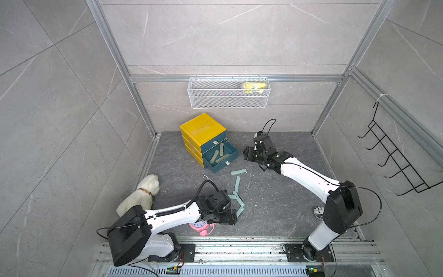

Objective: Place the fruit knives into the drawer by color
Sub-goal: Move the distractor to the center of the board.

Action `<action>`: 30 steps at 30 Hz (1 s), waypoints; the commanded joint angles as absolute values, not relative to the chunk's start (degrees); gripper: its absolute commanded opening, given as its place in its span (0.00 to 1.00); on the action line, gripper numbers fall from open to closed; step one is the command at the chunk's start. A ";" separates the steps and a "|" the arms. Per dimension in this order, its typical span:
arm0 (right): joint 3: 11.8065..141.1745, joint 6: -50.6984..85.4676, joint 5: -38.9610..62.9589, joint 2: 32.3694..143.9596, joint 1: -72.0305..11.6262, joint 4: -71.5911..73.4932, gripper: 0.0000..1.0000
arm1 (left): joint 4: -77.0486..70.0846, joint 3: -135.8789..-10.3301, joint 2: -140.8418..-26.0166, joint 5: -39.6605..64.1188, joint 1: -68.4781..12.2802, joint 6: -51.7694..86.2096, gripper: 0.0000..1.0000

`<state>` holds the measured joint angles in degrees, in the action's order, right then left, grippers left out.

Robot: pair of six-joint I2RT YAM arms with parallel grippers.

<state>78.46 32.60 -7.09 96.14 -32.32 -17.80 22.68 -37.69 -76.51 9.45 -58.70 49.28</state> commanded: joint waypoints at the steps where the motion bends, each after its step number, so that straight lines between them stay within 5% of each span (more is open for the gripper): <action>1: 77.17 33.65 -6.60 93.87 -31.58 -15.97 0.65 | 25.03 -38.24 -77.81 10.81 -60.83 52.87 0.99; 13: 73.97 34.72 -3.92 93.88 -29.98 -12.21 0.65 | 52.22 -39.09 -68.50 -9.38 -57.35 60.85 1.00; 22: 73.45 34.54 -2.82 93.43 -29.12 -12.03 0.65 | 51.87 -41.86 -69.27 -15.79 -47.69 54.51 0.99; 30: 72.12 34.97 -2.07 92.85 -28.22 -11.17 0.65 | 56.40 -53.78 -68.69 -17.58 -49.69 51.93 0.96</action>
<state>72.90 33.95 -2.94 94.48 -28.51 -12.58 52.27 -50.43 -69.25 -15.31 -48.69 53.67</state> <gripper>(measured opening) 0.650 0.962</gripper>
